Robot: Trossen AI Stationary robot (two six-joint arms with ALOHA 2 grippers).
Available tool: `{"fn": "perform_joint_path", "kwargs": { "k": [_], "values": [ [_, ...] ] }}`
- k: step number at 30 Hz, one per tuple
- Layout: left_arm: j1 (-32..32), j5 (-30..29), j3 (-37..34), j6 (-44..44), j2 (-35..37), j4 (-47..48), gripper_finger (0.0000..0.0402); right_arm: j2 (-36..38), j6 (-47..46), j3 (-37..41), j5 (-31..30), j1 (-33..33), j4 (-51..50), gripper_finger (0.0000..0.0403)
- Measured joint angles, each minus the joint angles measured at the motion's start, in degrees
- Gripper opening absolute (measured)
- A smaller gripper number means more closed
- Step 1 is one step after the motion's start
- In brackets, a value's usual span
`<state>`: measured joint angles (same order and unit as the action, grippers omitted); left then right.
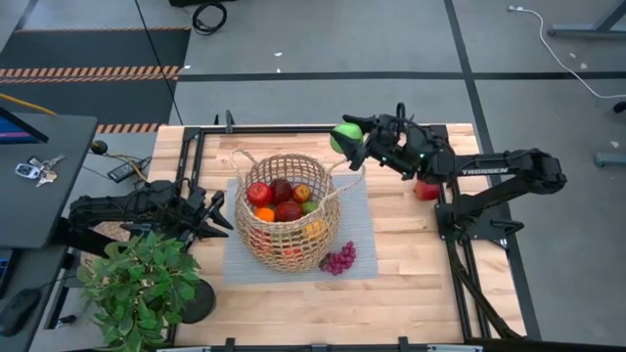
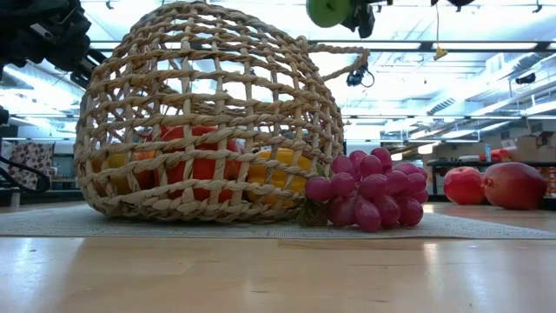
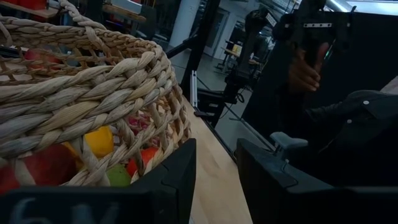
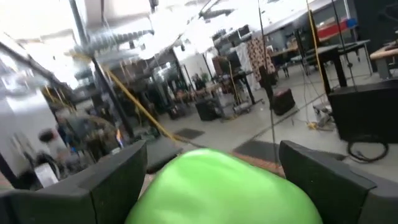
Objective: Build produce basket
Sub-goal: Put the green apple into the brown basket
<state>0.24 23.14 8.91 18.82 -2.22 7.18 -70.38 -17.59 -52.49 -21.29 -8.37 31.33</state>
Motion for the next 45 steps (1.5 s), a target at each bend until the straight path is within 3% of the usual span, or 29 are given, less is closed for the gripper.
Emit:
{"fn": "perform_joint_path", "kwargs": {
  "k": [11,21,37,45],
  "values": [
    [0.0,0.0,0.0,0.0,0.0,0.0,0.0121,-5.5,-9.1,0.0,2.3,-1.6,13.8,0.0366],
    [0.0,0.0,0.0,0.0,0.0,0.0,0.0121,-5.5,-1.8,0.0,7.5,-1.6,12.7,0.0366],
    [0.0,0.0,0.0,0.0,0.0,0.0,0.0121,-5.5,-0.2,0.0,8.4,-1.5,9.5,0.0366],
    [0.0,0.0,0.0,0.0,0.0,0.0,0.0121,-5.5,-1.9,-0.1,15.0,-1.6,4.7,0.0367]
  ]
}}
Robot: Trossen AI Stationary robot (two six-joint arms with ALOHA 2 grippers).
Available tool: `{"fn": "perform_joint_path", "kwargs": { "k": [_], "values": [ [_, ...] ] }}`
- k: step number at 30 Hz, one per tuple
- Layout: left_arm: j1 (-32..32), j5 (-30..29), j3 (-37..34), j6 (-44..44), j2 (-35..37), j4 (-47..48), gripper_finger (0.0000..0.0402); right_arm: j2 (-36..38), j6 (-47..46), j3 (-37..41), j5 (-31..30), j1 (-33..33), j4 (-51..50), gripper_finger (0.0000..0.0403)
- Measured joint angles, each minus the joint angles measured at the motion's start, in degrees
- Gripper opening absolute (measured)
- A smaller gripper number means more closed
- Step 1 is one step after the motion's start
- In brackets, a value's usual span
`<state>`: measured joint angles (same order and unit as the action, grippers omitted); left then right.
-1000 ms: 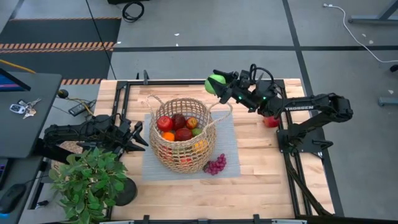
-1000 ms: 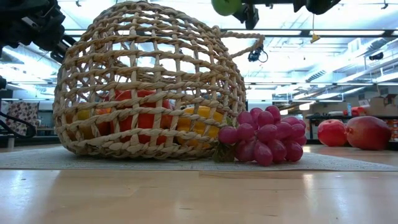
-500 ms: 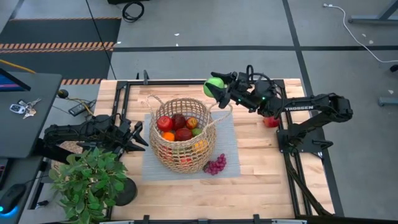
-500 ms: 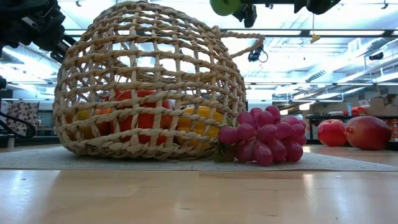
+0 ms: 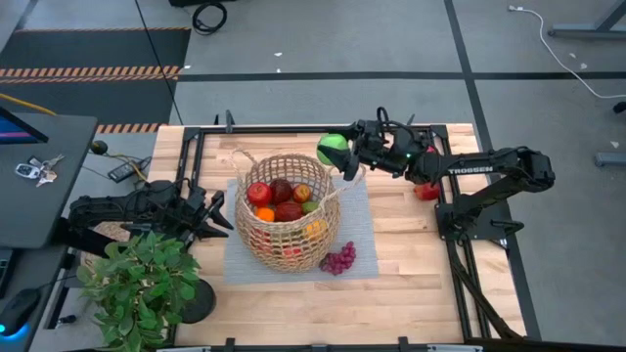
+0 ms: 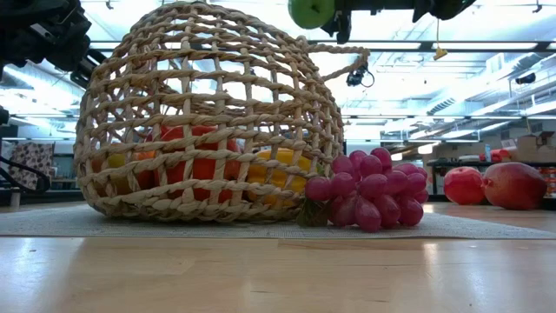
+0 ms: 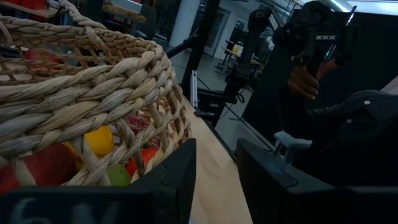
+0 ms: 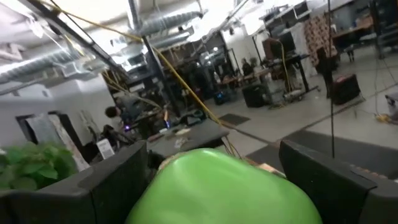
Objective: Build produce basket
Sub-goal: Put the green apple into the brown basket
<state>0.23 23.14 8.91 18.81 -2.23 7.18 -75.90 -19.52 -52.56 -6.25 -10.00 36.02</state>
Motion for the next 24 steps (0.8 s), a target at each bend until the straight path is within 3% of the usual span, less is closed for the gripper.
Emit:
{"fn": "perform_joint_path", "kwargs": {
  "k": [8,12,18,24],
  "values": [
    [0.0,0.0,0.0,0.0,0.0,0.0,0.0121,0.0,0.1,-0.1,0.0,0.4,-0.5,0.0367],
    [0.0,0.0,0.0,0.0,0.0,0.0,0.0121,-3.4,0.7,-4.0,1.2,1.9,-4.8,0.0367],
    [0.0,0.0,0.0,0.0,0.0,0.0,0.0121,-14.5,5.9,-17.6,1.3,4.4,-16.5,0.0367],
    [0.0,0.0,0.0,0.0,0.0,0.0,0.0121,-24.9,9.1,-34.3,1.5,3.3,-38.3,0.0367]
  ]
}}
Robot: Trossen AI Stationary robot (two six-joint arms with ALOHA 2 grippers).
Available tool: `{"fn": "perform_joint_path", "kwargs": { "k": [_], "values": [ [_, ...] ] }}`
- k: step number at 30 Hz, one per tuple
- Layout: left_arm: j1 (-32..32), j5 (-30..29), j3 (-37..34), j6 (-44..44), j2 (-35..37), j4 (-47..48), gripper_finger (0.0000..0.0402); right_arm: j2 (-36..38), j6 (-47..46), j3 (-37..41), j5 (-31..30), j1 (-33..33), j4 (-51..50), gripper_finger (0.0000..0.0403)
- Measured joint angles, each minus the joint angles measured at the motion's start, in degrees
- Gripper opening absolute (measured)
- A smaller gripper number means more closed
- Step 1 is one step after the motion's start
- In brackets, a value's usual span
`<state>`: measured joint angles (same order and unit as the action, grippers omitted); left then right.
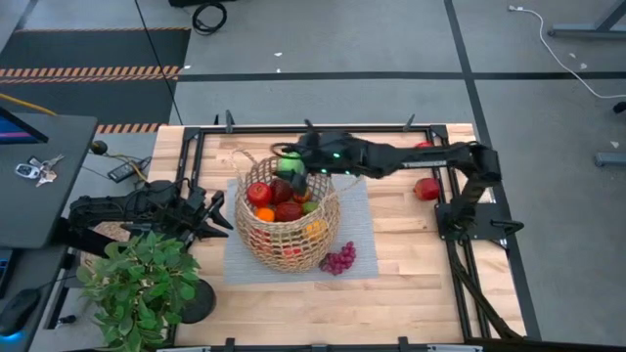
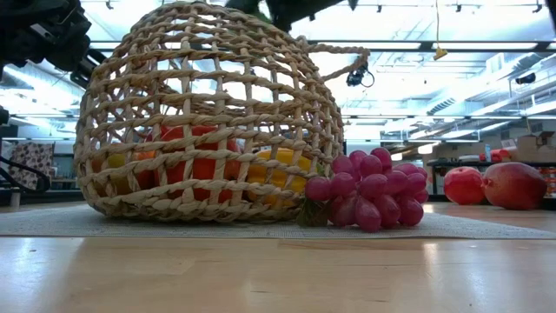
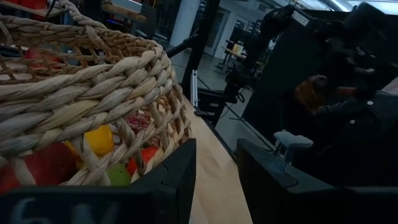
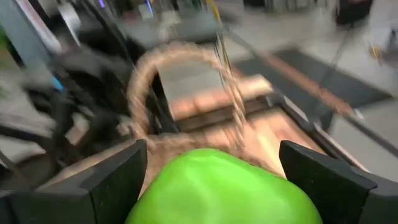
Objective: Build produce basket
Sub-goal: Put the green apple into the brown basket
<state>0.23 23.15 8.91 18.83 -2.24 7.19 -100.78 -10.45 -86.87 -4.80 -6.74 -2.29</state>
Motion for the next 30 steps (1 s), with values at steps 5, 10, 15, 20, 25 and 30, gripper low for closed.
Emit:
{"fn": "perform_joint_path", "kwargs": {
  "k": [5,10,15,20,25,30],
  "values": [
    [0.0,0.0,0.0,0.0,0.0,0.0,0.0121,-6.7,2.9,-10.7,0.0,-0.8,-11.8,0.0367],
    [0.0,0.0,0.0,0.0,0.0,0.0,0.0121,-11.9,6.4,-13.4,2.1,-0.9,-12.5,0.0367],
    [0.0,0.0,0.0,0.0,0.0,0.0,0.0121,-16.4,9.6,-13.4,5.3,-0.7,-12.9,0.0367],
    [0.0,0.0,0.0,0.0,0.0,0.0,0.0121,-19.3,14.0,-13.3,4.5,-0.6,-12.9,0.0367],
    [0.0,0.0,0.0,0.0,0.0,0.0,0.0121,-19.5,15.0,-13.4,6.8,-1.0,-14.5,0.0367],
    [0.0,0.0,0.0,0.0,0.0,0.0,0.0121,-19.4,15.2,-13.4,7.9,-0.9,-15.1,0.0367]
  ]
}}
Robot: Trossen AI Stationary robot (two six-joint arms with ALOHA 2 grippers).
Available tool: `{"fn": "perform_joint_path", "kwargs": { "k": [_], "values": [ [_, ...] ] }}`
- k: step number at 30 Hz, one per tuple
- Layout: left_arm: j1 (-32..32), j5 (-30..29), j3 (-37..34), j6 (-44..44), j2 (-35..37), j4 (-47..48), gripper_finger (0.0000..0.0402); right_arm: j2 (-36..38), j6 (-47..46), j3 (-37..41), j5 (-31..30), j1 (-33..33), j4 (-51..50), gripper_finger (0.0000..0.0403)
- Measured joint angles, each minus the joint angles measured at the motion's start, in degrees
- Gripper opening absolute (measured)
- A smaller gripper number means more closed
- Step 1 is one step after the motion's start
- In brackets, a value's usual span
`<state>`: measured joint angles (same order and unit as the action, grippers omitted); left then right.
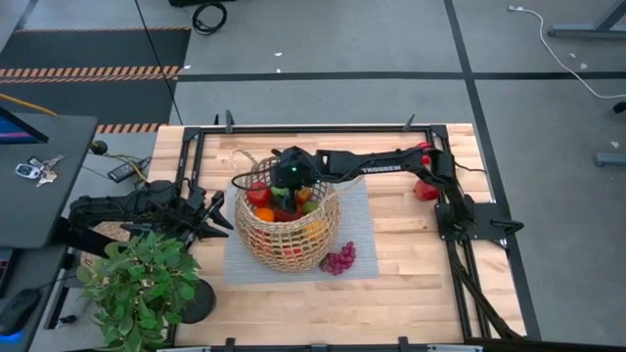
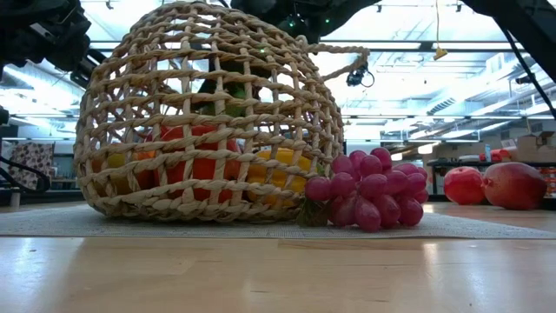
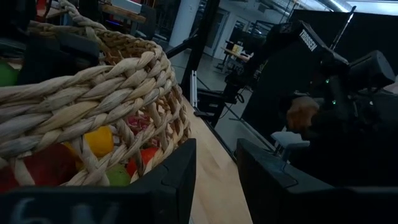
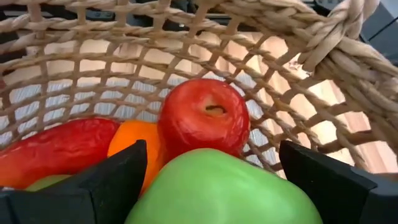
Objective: Build produce basket
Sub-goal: Put the green apple into the brown basket, then put the red apple into the brown basket
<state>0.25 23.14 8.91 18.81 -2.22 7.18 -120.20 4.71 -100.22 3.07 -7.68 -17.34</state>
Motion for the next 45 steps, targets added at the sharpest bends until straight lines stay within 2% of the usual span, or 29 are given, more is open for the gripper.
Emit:
{"fn": "perform_joint_path", "kwargs": {
  "k": [4,9,14,23,29,35,40,45],
  "values": [
    [0.0,0.0,0.0,0.0,0.0,0.0,0.0121,0.0,-0.1,0.8,0.0,0.0,0.3,0.0372],
    [0.0,0.0,0.0,0.0,0.0,0.0,0.0121,0.0,0.0,1.0,0.2,0.0,1.3,0.0396],
    [0.0,0.0,0.0,0.0,0.0,0.0,0.0121,1.8,0.6,1.0,-0.8,0.0,2.2,0.0395],
    [0.0,0.0,0.0,0.0,0.0,0.0,0.0121,13.2,1.4,0.9,-13.6,-0.3,-0.6,0.0392],
    [0.0,0.0,0.0,0.0,0.0,0.0,0.0121,21.5,1.1,3.2,-14.9,-1.7,-5.5,0.0381],
    [0.0,0.0,0.0,0.0,0.0,0.0,0.0121,31.9,-1.8,14.7,-18.8,-3.1,-3.5,0.0370],
    [0.0,0.0,0.0,0.0,0.0,0.0,0.0121,43.0,-3.5,30.5,-24.3,-3.9,7.3,0.0366],
    [0.0,0.0,0.0,0.0,0.0,0.0,0.0121,53.7,-5.1,43.9,-26.4,-4.9,14.2,0.0366]
  ]
}}
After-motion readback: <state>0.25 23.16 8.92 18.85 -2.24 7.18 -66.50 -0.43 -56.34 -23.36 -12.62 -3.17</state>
